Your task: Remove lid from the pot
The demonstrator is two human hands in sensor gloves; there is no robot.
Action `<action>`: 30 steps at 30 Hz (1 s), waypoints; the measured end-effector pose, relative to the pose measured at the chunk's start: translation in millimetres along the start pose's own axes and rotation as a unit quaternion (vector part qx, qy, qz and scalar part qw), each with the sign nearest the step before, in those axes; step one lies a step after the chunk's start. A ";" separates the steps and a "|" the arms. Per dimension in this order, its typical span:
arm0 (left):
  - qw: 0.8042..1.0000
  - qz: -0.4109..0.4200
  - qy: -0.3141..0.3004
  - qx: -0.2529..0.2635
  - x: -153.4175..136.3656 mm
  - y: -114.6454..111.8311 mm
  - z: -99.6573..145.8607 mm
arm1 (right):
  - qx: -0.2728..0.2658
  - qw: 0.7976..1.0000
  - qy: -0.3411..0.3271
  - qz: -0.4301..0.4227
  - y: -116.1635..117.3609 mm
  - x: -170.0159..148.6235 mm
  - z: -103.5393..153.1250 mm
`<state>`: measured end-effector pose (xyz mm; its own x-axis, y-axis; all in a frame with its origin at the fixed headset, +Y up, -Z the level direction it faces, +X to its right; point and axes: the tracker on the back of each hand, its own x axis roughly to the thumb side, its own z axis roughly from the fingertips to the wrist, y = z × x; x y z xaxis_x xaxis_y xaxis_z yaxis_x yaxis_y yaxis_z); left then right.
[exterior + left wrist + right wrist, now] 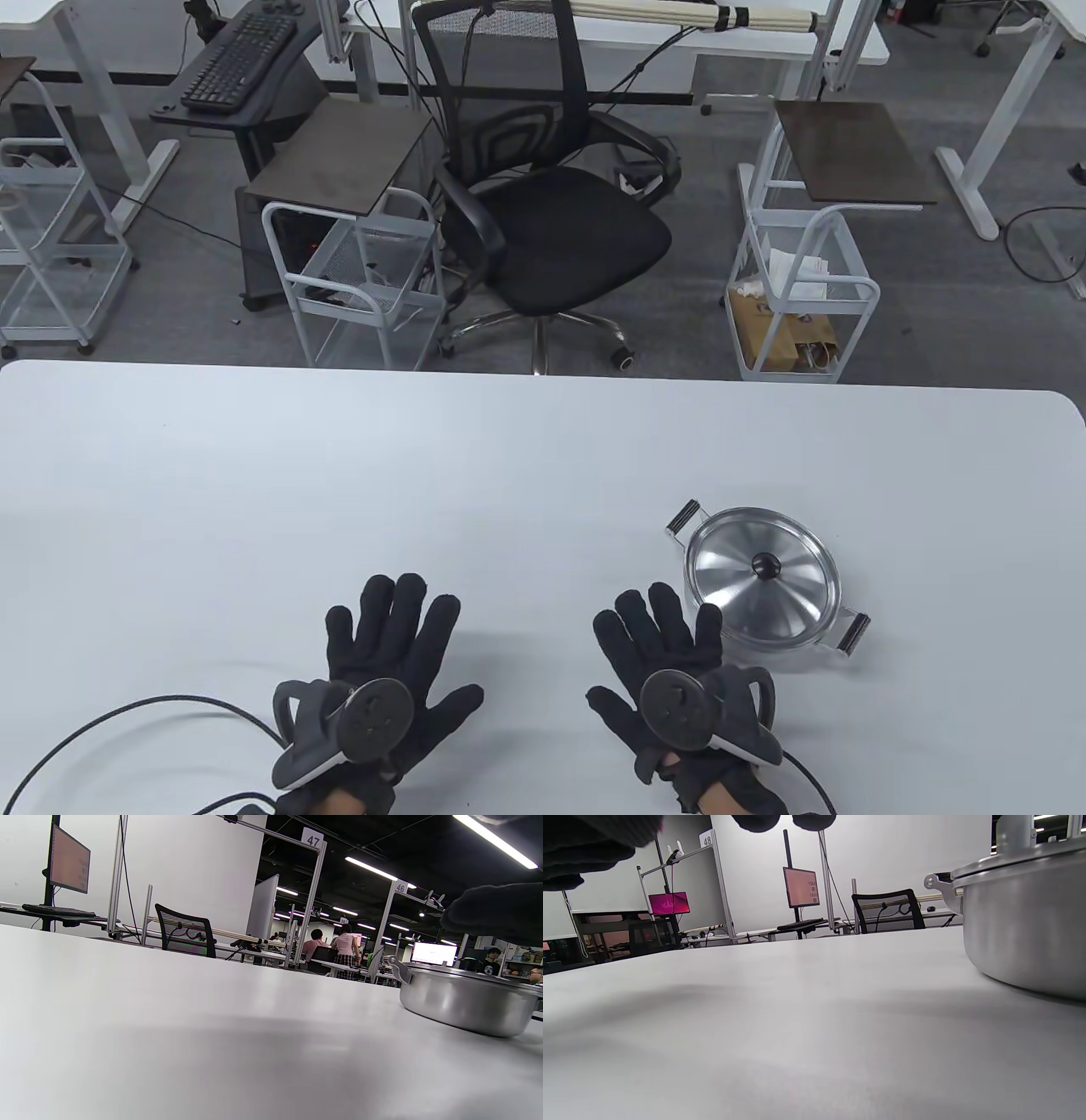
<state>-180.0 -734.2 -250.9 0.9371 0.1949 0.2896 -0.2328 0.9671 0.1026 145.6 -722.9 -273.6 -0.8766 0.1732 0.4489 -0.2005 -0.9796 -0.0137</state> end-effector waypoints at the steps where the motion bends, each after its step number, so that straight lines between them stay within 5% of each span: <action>1: 1.000 0.002 0.002 0.000 -0.4 0.2 0.1 | -0.006 1.000 -0.002 -0.001 -2.7 0.5 1.0; 8: 1.000 0.013 0.014 0.001 -5.7 0.9 -0.4 | -0.113 0.993 0.017 0.010 -47.9 -12.8 15.1; 15: 0.999 0.025 0.027 -0.001 -9.9 1.2 -1.2 | -0.191 0.970 0.148 -0.030 -76.4 -82.6 32.7; 22: 0.999 0.031 0.037 -0.007 -12.1 1.7 -1.8 | -0.188 0.925 0.307 -0.117 -59.9 -159.1 54.9; 30: 0.998 0.037 0.041 -0.011 -13.6 2.4 -2.0 | -0.145 0.881 0.408 -0.191 -24.8 -196.2 67.9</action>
<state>-192.7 -734.2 -256.5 0.9358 0.2786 0.2159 -0.2981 0.9525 0.0630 352.2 -739.5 -300.7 -0.7195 0.6163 -0.3202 -0.5487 -0.7871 -0.2818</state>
